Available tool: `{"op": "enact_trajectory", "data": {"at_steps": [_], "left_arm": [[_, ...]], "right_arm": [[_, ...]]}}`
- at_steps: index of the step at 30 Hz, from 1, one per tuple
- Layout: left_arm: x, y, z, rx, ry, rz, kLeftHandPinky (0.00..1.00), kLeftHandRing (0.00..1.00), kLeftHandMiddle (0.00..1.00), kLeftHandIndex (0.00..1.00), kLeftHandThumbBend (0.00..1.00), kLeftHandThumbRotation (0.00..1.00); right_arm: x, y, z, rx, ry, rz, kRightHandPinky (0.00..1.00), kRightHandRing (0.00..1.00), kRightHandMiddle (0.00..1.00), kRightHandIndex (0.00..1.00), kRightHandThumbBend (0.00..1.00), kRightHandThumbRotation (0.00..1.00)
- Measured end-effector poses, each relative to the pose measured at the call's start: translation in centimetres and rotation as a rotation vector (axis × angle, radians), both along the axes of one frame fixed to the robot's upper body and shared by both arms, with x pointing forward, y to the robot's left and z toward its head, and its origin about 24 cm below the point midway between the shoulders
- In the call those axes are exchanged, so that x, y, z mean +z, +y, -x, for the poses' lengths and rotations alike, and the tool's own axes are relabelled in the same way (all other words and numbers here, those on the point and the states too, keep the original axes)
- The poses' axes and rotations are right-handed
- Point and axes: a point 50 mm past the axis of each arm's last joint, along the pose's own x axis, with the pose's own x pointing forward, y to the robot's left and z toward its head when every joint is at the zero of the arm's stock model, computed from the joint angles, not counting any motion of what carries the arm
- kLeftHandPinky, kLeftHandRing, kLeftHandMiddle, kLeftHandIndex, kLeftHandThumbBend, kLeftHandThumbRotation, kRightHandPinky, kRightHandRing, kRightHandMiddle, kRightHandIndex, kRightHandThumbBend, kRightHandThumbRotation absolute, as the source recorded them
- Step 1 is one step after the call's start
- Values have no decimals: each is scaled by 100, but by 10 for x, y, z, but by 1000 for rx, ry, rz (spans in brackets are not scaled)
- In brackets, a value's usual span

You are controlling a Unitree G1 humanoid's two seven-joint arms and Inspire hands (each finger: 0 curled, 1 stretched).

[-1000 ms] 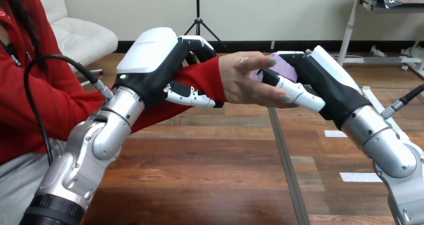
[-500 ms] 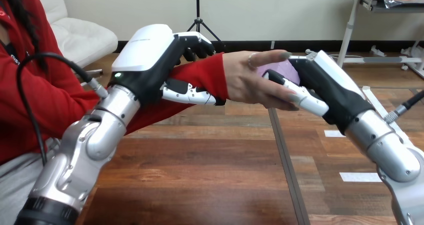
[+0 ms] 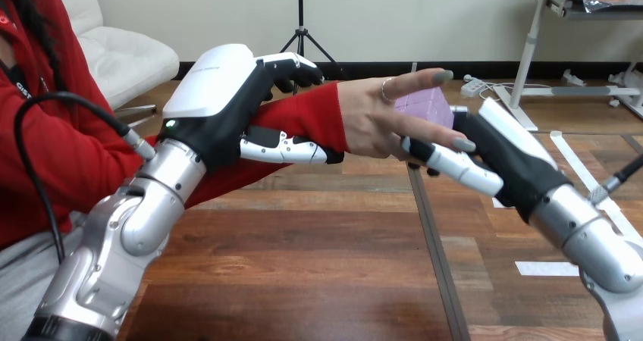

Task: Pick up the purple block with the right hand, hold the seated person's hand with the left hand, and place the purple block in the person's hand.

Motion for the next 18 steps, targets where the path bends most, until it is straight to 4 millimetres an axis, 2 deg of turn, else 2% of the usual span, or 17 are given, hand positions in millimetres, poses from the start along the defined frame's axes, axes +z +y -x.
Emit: {"op": "enact_trajectory", "data": {"at_steps": [6, 18], "left_arm": [[-1, 1, 5, -4, 2, 5, 72, 75, 77, 74, 100, 64], [-9, 2, 14, -15, 35, 23, 70, 75, 77, 75, 100, 64]], "right_arm": [[-5, -2, 3, 0, 22, -6, 49, 61, 66, 70, 95, 100], [-9, -6, 8, 1, 41, -45, 52, 65, 70, 73, 97, 100]]}}
